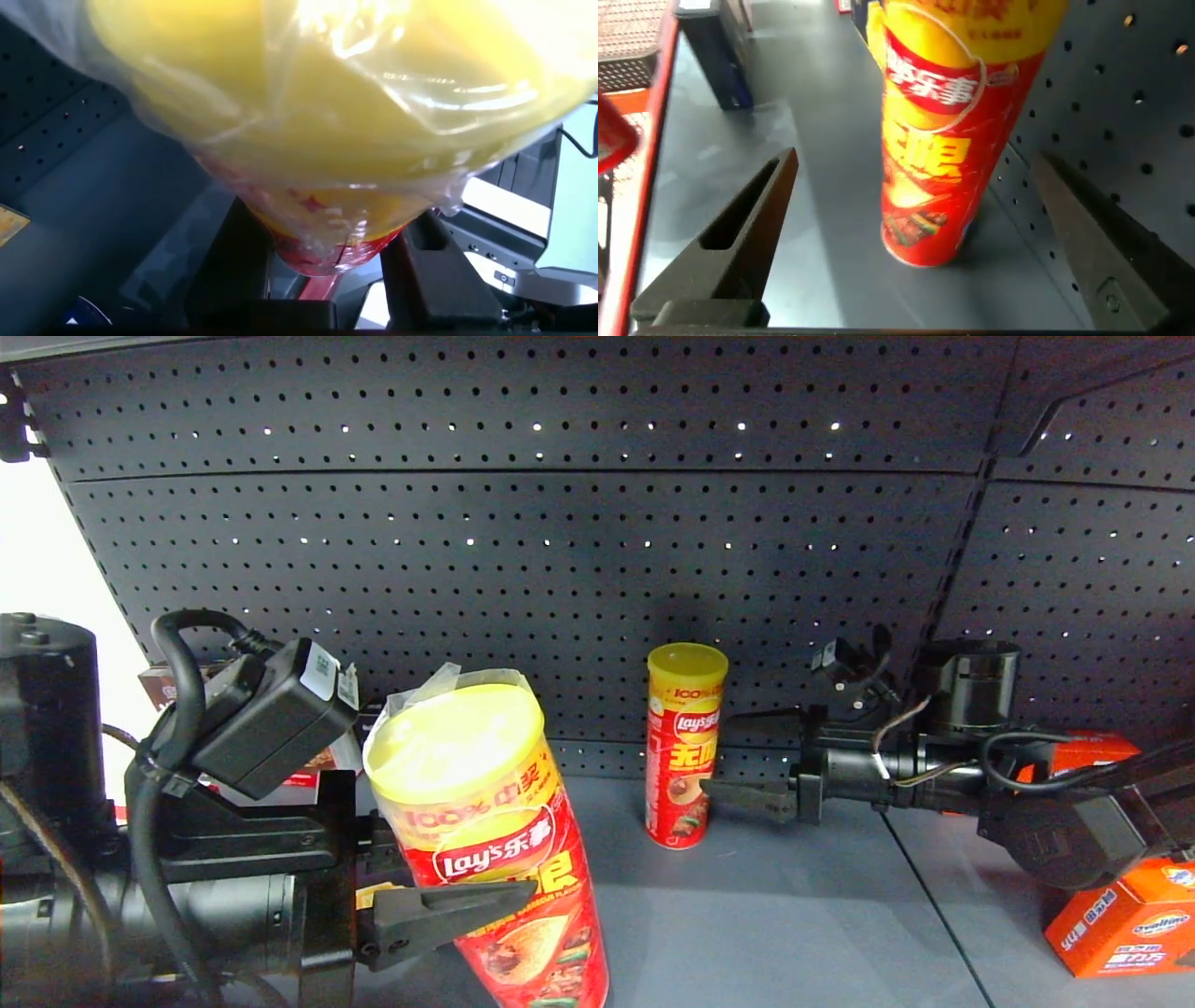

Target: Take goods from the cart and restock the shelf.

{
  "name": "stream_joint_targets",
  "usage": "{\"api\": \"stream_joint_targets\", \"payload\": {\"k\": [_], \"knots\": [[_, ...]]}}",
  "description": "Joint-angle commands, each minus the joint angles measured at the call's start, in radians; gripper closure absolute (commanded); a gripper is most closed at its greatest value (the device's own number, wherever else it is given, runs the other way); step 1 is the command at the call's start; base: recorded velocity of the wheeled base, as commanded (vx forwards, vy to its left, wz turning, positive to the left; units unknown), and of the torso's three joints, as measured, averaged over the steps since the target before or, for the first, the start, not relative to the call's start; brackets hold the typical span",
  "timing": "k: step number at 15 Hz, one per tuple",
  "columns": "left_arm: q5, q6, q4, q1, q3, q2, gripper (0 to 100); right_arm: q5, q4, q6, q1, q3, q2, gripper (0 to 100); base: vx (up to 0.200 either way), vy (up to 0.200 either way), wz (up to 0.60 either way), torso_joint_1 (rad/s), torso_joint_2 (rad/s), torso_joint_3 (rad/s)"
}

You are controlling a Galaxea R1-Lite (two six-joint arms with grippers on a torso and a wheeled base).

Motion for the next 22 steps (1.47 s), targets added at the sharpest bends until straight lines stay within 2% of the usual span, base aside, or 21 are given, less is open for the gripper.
{"api": "stream_joint_targets", "payload": {"k": [1, 16, 17, 22], "knots": [[0.000, 0.000, 0.000, 0.004, 0.001, -0.001, 100, 0.001, 0.000, 0.000, 0.005, -0.024, 0.054, 0, 0.000, 0.000, 0.00, 0.000, 0.00, 0.000], [0.001, 0.000, 0.000, 0.012, 0.041, -0.040, 100, 0.004, -0.046, 0.010, 0.053, -0.145, 0.253, 0, 0.000, 0.000, 0.00, 0.000, 0.00, 0.000], [0.001, 0.000, 0.000, 0.012, 0.041, -0.040, 100, 0.001, -0.057, 0.012, 0.056, -0.150, 0.259, 100, 0.000, 0.000, 0.00, 0.000, 0.00, 0.000], [0.001, 0.000, 0.000, 0.012, 0.046, -0.040, 100, -0.016, -0.079, 0.033, 0.067, -0.133, 0.227, 100, 0.000, 0.000, 0.00, 0.000, 0.00, 0.000]]}}
